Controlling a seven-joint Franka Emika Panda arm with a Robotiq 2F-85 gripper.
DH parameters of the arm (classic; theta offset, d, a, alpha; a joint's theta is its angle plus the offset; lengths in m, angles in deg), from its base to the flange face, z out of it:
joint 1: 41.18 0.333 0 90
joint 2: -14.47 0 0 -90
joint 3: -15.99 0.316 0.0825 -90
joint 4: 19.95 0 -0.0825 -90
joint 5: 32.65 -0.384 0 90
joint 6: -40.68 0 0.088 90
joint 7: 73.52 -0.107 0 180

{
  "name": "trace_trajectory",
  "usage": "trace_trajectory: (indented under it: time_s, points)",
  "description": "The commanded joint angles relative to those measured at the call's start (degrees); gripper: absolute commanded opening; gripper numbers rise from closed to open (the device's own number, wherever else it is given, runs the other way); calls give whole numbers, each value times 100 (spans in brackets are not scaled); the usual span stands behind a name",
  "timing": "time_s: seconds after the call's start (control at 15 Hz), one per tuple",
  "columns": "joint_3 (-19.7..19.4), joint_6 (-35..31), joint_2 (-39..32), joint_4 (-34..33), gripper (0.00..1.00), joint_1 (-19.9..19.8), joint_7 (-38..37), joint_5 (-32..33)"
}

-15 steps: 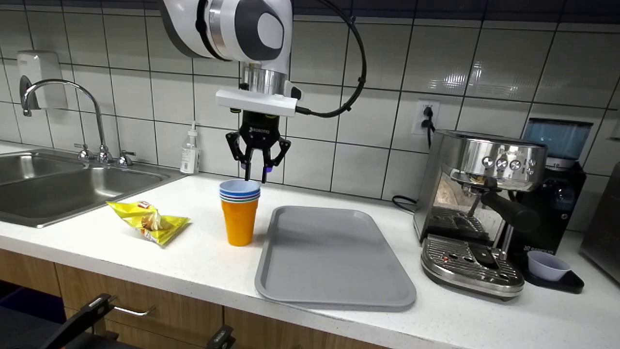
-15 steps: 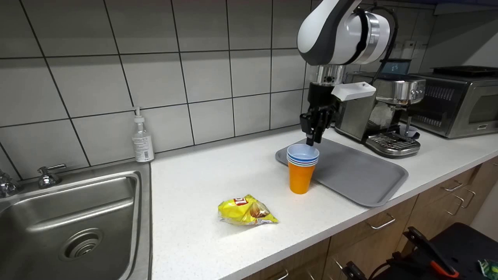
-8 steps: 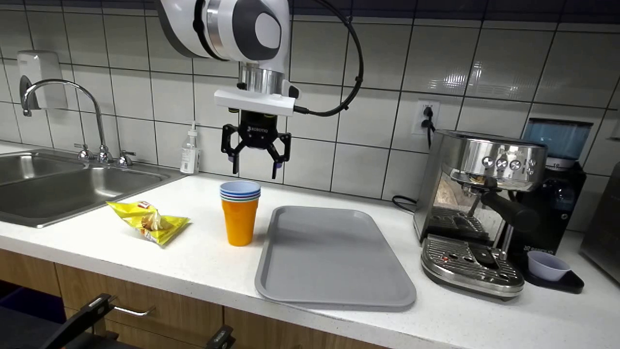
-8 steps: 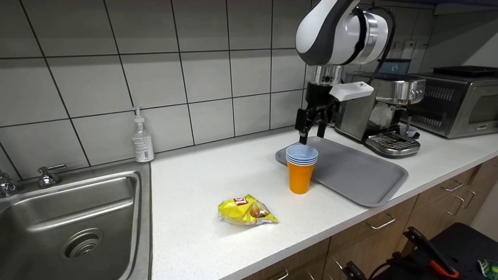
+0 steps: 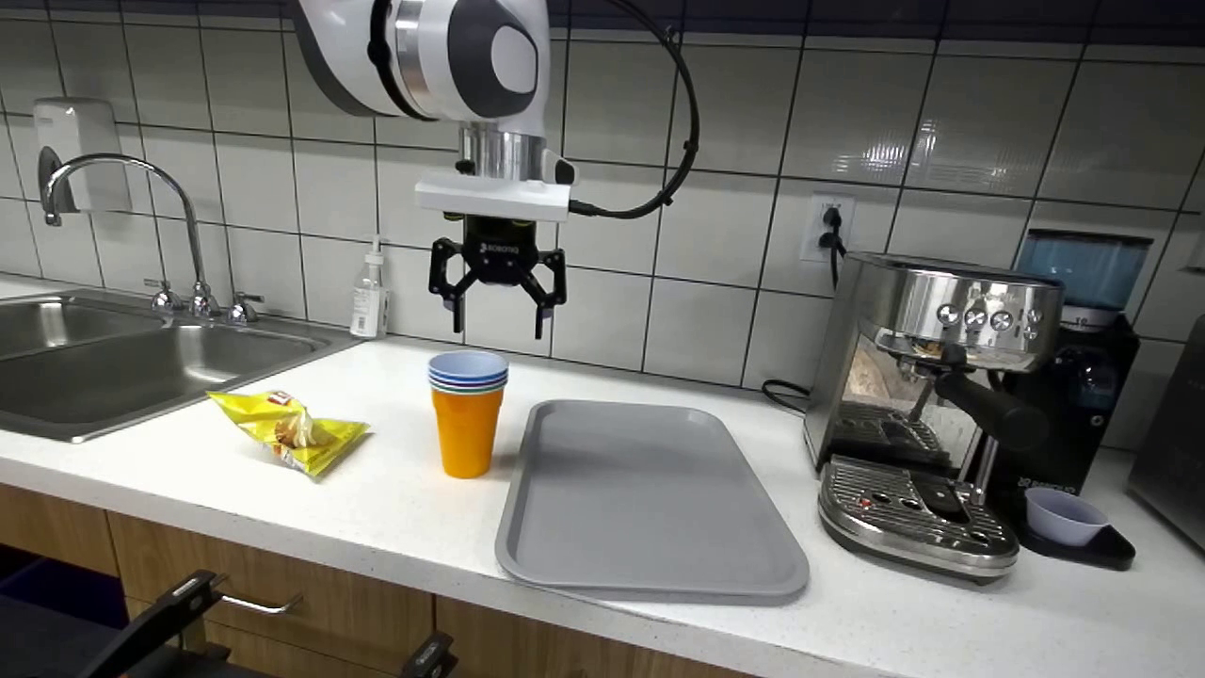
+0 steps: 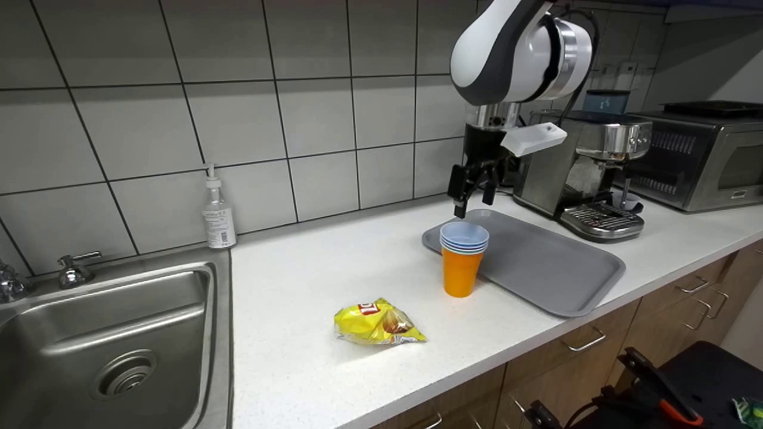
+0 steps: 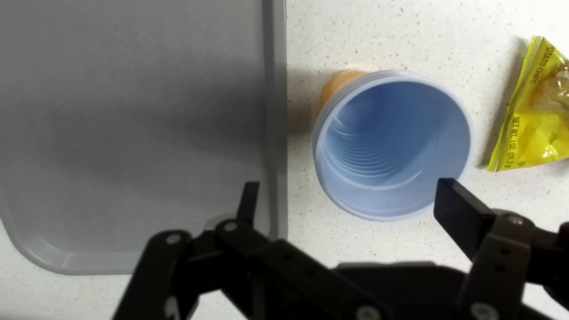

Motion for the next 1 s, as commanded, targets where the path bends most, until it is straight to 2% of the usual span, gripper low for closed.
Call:
trace_trajectory:
  time_s: [0.0, 0.33, 0.93]
  points:
    - [112, -267, 220, 246, 100, -86, -335, 398]
    - [111, -112, 586, 512, 100, -91, -189, 454]
    - [134, 545, 1705, 1118, 100, -26, -178, 742]
